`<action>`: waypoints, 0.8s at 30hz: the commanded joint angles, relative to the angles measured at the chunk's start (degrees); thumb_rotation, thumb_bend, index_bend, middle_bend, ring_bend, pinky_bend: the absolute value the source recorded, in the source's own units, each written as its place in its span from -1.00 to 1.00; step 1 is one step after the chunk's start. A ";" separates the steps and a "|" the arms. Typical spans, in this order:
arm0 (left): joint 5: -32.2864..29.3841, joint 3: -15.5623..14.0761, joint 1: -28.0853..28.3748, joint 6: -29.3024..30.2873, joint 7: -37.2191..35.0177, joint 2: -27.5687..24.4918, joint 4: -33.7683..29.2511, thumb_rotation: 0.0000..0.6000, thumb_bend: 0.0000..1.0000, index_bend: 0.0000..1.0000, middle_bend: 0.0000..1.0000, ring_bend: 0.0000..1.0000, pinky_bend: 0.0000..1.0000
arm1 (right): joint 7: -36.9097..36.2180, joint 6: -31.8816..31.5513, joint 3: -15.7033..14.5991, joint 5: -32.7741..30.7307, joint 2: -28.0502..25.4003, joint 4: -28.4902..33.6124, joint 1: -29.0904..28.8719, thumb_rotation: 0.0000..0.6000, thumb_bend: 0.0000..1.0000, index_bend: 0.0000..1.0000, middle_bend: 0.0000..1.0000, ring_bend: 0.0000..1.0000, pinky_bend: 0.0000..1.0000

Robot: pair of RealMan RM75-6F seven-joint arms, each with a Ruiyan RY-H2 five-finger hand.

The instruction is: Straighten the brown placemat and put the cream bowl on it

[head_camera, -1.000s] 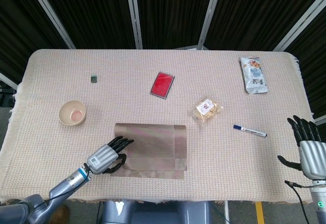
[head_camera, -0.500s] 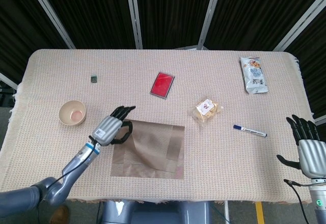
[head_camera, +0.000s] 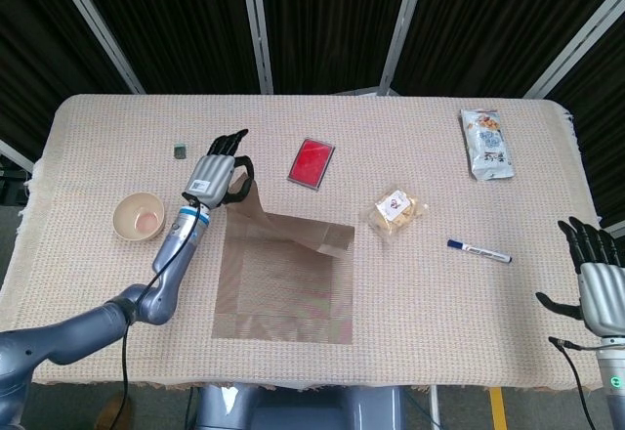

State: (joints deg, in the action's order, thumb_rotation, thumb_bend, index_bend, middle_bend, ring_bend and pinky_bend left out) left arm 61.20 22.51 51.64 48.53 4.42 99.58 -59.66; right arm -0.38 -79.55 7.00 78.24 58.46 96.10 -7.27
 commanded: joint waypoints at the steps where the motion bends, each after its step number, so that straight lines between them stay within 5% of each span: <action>1: -2.83 0.93 1.84 -1.22 0.92 2.98 5.71 1.00 0.01 0.38 -1.00 -1.00 -1.00 | 0.12 0.19 0.03 -0.27 -0.06 -0.16 -0.01 1.00 -1.00 -0.96 -1.00 -1.00 -1.00; 17: -2.36 -1.99 -1.49 -1.56 -2.05 3.17 17.93 1.00 0.01 0.30 -1.00 -1.00 -1.00 | 0.61 0.53 -0.22 -0.39 0.19 -0.58 -0.05 1.00 -1.00 -0.96 -1.00 -1.00 -1.00; 18: -1.87 -2.20 -1.88 -1.28 -2.85 2.82 17.78 1.00 -0.07 0.10 -1.00 -1.00 -1.00 | 0.67 0.49 -0.28 -0.29 0.21 -0.54 -0.03 1.00 -1.00 -0.96 -1.00 -1.00 -1.00; 21: -0.15 -2.28 -3.00 1.09 -5.82 1.74 16.97 1.00 -0.74 -0.81 -1.00 -1.00 -1.00 | 0.86 0.38 -0.38 -0.06 0.33 -0.49 -0.01 1.00 -1.00 -0.96 -1.00 -1.00 -1.00; 22: 0.78 -2.40 -3.53 2.44 -6.84 1.03 16.22 1.00 -0.94 -0.97 -1.00 -1.00 -1.00 | 0.92 0.27 -0.45 0.14 0.40 -0.46 0.01 1.00 -1.00 -0.96 -1.00 -1.00 -1.00; 24: 2.26 -2.96 -4.53 4.15 -7.72 -0.68 14.46 1.00 -1.00 -1.00 -1.00 -1.00 -1.00 | 1.08 0.05 -0.56 0.54 0.49 -0.41 0.03 1.00 -1.00 -0.96 -1.00 -1.00 -1.00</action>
State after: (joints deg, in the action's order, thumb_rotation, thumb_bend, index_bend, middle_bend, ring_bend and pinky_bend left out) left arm 61.67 20.11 48.42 50.66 -1.80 100.77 -43.37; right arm 0.63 -79.42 6.50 78.68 58.90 95.66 -7.26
